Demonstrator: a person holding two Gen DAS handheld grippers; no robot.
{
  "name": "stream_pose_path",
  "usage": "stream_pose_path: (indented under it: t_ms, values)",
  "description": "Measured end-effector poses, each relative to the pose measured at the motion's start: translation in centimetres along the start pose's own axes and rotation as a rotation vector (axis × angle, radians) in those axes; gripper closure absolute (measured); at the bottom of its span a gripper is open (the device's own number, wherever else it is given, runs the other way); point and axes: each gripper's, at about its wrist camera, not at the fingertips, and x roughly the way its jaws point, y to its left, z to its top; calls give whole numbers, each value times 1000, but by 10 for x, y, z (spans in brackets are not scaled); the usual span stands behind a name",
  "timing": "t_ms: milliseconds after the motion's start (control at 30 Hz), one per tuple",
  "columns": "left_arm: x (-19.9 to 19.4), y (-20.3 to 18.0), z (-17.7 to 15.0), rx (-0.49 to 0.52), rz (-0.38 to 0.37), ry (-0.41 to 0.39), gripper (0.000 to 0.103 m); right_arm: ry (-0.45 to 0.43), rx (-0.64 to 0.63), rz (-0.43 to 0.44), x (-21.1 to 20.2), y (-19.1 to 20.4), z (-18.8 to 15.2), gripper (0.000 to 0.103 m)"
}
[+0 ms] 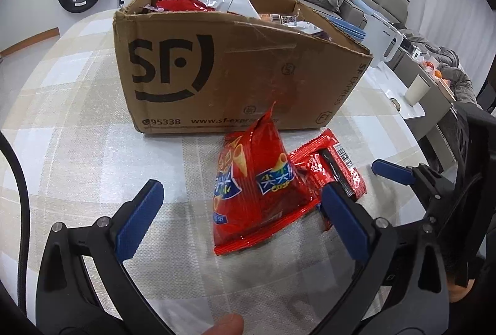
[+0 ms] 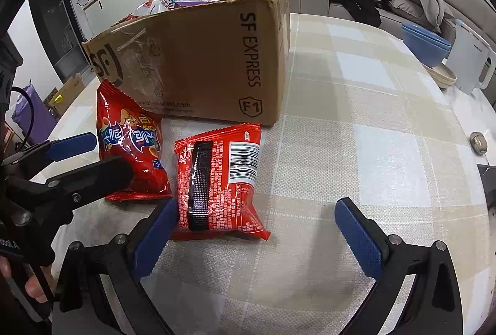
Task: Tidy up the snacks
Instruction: 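Move both grippers back over the two red snack packs, then grasp the red chip bag with the left gripper while the right grasps the red-black pack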
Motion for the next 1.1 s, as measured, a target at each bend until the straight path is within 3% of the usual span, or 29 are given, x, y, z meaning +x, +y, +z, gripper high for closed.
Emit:
stream_pose_path:
  t_ms: [300,600,767,867,1100]
  values:
    - [24,-5,6,-21,48,44,1,1,-11,-5,1,1,-2,1]
    - [38,2,2,-27,44,65,1,0,-23,-9,-1,3,-3,1]
    - [41,-1,0,-15,41,68,3,-8,-32,8,-3,4,-3,7]
    - [40,-4,1,8,25,70,10,-16,-38,19,-4,6,-2,14]
    - [45,-14,5,9,-14,78,12,-21,-50,28,-6,8,-4,18]
